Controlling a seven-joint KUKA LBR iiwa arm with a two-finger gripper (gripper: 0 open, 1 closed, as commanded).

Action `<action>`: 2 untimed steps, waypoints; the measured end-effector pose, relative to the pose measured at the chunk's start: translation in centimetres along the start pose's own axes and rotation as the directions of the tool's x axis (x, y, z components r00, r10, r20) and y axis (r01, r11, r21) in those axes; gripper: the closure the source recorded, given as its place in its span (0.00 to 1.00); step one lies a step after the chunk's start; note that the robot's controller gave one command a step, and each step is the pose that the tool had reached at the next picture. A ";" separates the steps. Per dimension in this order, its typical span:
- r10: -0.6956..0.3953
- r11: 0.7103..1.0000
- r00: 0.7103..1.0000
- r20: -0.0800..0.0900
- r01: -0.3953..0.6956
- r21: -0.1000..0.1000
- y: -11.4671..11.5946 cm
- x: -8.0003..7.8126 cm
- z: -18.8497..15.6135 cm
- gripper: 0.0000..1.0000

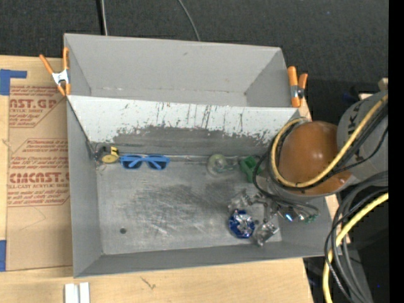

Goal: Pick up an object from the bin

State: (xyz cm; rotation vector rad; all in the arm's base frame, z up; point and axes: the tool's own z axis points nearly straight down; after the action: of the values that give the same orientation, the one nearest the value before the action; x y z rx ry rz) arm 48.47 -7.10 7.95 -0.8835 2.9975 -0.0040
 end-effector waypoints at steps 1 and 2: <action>-0.001 1.000 1.000 -0.005 0.001 -0.001 0.0 0.1 0.0 1.00; -0.110 0.994 0.994 -0.008 0.110 -0.002 -2.0 -0.4 -13.3 1.00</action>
Offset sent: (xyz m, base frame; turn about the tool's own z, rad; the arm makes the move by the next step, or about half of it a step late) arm 0.0000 0.0000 0.0000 0.0000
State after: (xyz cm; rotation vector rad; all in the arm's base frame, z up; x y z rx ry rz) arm 49.73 -8.61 21.31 -1.0501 2.9520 -0.0063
